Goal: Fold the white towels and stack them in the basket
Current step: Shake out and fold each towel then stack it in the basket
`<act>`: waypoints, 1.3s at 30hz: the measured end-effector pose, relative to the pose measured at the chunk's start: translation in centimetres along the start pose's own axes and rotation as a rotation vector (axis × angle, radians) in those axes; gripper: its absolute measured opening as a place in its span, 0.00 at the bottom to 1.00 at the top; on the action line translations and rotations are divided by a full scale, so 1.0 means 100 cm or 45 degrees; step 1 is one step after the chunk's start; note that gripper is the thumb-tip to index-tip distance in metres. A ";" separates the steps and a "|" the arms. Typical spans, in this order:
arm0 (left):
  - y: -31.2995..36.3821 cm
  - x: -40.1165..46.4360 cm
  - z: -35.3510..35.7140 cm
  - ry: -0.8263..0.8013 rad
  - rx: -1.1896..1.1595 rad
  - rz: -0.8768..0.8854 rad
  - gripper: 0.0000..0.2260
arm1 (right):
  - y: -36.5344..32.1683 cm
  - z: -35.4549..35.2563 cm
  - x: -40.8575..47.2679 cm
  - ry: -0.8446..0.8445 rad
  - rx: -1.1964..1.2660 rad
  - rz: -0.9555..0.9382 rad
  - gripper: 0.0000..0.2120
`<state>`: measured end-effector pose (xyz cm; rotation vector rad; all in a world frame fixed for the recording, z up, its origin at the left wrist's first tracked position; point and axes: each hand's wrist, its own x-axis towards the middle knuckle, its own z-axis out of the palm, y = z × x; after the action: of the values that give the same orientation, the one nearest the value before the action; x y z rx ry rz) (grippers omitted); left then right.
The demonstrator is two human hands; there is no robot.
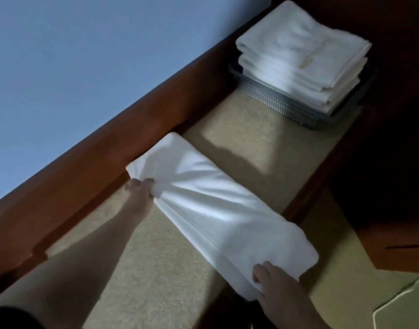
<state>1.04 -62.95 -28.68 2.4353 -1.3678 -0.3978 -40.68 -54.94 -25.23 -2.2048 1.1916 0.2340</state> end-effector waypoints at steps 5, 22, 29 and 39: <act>0.038 0.002 -0.007 0.201 -0.750 -1.006 0.12 | -0.006 0.015 0.001 0.015 0.093 0.046 0.07; 0.017 0.086 -0.027 0.426 -1.428 -1.021 0.15 | -0.027 0.021 -0.027 0.116 0.207 0.035 0.10; -0.009 0.076 0.000 -0.055 -1.501 -1.148 0.21 | -0.025 0.035 -0.019 -0.099 0.209 0.134 0.09; 0.035 -0.014 0.010 -0.313 -1.250 -1.040 0.10 | 0.009 0.007 -0.018 0.025 0.340 0.202 0.10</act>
<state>-2.74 -63.59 -28.09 1.9436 -0.0292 -1.2290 -42.33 -53.67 -25.43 -1.8895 1.3284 0.1100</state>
